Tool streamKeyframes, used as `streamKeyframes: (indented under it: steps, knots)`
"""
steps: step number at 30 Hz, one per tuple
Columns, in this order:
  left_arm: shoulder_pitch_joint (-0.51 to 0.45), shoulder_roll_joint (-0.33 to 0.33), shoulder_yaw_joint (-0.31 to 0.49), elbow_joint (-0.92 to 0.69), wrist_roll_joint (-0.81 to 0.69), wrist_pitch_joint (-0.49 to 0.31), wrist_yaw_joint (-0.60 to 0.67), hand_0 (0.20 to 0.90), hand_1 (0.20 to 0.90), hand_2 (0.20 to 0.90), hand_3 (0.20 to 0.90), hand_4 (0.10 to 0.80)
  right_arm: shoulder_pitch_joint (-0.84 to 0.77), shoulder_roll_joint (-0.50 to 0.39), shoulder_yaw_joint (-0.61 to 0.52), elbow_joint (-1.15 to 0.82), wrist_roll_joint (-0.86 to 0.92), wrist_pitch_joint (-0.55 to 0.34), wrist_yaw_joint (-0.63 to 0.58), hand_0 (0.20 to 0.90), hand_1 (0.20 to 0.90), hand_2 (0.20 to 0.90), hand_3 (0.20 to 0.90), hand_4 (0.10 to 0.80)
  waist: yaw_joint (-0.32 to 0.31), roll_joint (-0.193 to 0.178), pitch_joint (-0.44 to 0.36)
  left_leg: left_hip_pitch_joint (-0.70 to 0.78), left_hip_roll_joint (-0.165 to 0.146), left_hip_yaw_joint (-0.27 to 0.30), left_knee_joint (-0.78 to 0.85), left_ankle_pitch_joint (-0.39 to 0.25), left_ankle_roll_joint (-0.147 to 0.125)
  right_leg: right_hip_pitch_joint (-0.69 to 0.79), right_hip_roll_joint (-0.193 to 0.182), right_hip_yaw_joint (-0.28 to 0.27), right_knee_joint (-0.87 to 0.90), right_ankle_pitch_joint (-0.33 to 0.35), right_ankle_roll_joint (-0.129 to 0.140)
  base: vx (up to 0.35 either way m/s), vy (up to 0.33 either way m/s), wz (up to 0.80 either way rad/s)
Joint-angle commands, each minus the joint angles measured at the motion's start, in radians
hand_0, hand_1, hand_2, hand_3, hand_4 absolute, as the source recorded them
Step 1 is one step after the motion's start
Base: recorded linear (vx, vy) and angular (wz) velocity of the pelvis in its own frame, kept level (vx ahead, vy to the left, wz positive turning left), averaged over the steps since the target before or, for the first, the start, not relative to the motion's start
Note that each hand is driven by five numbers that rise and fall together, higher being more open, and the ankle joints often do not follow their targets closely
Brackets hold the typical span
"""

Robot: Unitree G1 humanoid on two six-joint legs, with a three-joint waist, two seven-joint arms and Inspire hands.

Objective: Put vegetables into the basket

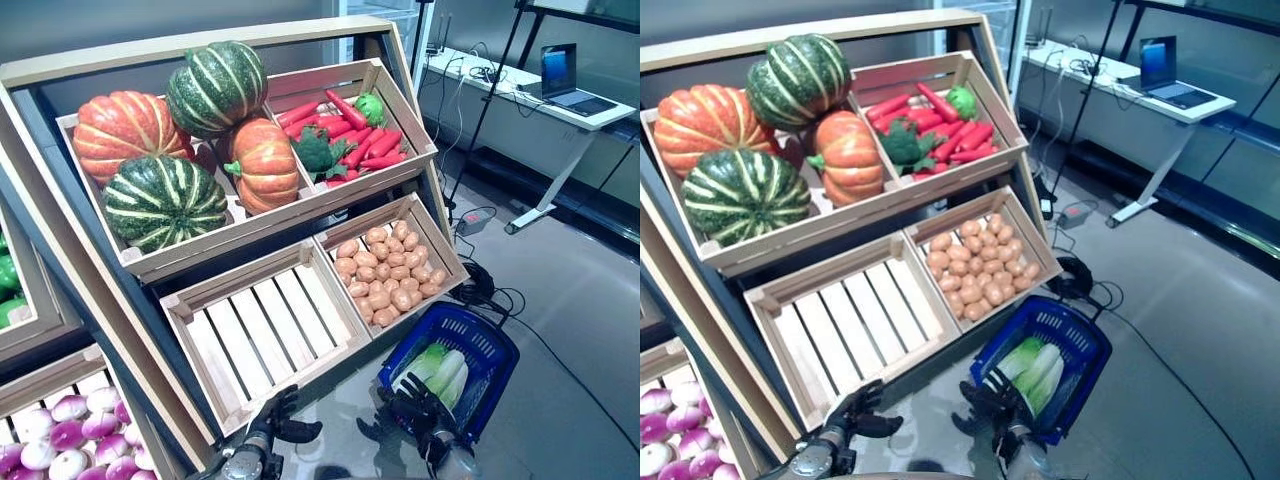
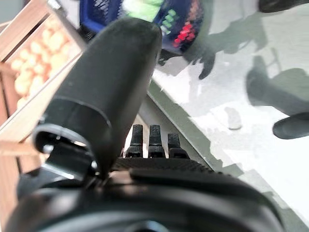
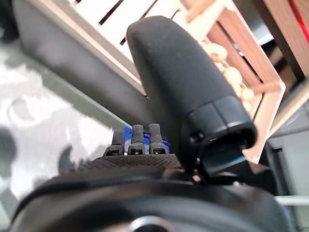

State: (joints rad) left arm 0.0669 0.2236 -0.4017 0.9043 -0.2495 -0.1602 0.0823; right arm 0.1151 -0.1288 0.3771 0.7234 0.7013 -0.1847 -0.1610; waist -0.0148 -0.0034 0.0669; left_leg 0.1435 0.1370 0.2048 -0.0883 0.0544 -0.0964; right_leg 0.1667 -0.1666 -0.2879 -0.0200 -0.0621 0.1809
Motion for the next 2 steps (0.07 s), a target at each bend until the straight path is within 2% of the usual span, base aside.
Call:
streamKeyframes:
  steps: [1,2]
  knots:
    - [-0.163,-0.031,-0.046,0.059,0.047,-0.104,0.026,0.9,0.9,0.9,0.9,0.8,-0.17,0.011,0.013,0.022,-0.117,-0.151,-0.127,0.9,0.9,0.9,0.9,0.8,0.002,0.009,0.065,-0.007,-0.013,-0.006,0.001,-0.026,0.024,-0.021,0.002,0.027,-0.048,0.11,-0.06,0.0,0.0,0.0]
    - [-0.166,-0.033,-0.056,0.062,0.048,-0.111,0.028,0.9,0.9,0.9,0.9,0.8,-0.174,0.012,0.019,0.027,-0.13,-0.147,-0.134,0.9,0.9,0.9,0.9,0.8,0.002,0.01,0.065,-0.006,-0.013,-0.006,0.001,-0.026,0.024,-0.02,0.002,0.027,-0.049,0.109,-0.06,0.0,0.0,0.0]
